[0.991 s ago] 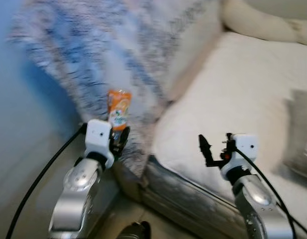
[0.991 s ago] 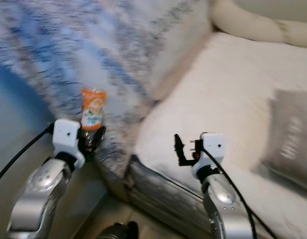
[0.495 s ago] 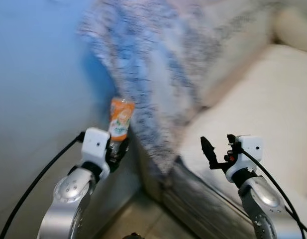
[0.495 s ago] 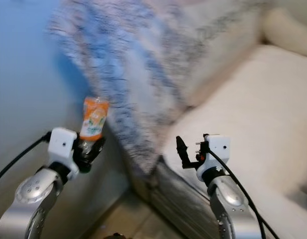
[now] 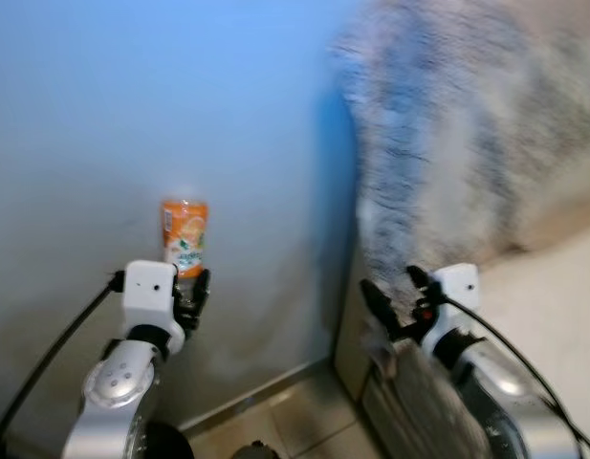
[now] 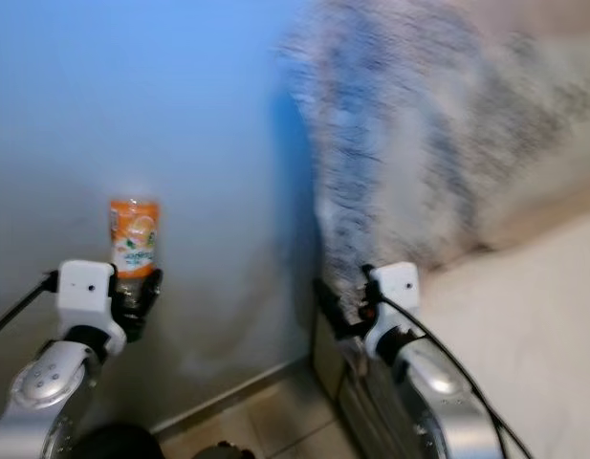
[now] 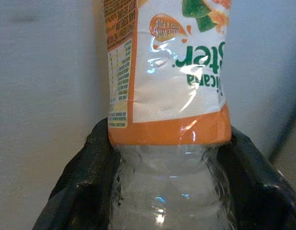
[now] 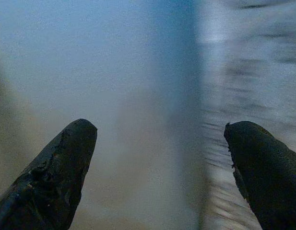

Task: Clean up the room

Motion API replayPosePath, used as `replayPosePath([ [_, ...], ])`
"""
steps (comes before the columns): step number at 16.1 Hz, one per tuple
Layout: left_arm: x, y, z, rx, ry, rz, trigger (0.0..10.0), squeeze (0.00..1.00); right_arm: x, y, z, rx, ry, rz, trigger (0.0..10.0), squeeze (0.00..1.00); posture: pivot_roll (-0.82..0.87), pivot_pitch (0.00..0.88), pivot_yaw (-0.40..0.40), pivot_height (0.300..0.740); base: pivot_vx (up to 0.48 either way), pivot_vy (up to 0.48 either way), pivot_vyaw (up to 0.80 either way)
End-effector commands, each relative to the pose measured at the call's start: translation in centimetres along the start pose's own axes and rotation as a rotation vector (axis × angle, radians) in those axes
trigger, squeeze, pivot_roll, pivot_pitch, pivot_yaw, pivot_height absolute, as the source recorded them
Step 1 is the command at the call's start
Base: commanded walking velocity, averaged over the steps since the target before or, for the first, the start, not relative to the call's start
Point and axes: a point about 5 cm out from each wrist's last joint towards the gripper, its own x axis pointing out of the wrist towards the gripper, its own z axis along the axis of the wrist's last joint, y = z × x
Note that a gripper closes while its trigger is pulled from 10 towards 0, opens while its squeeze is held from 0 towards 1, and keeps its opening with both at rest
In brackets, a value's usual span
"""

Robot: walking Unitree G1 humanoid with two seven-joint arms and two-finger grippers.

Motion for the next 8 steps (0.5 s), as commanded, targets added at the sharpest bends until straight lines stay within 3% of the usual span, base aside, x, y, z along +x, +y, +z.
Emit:
replayPosePath([
  [1,-0.1,-0.1,0.3,0.019,-0.008,0.013,10.0,0.00,0.1,-0.1,-0.4,0.008,0.026,0.013,10.0,0.00,0.06,0.000,0.002,0.740,0.000,-0.431,0.80],
  [8,-0.7,-0.3,-0.1,0.038,0.006,0.037,10.0,0.00,1.2,0.0,-0.7,-0.041,0.063,0.079,10.0,0.00,0.09,0.000,-0.016,0.740,0.000,-0.433,0.80],
])
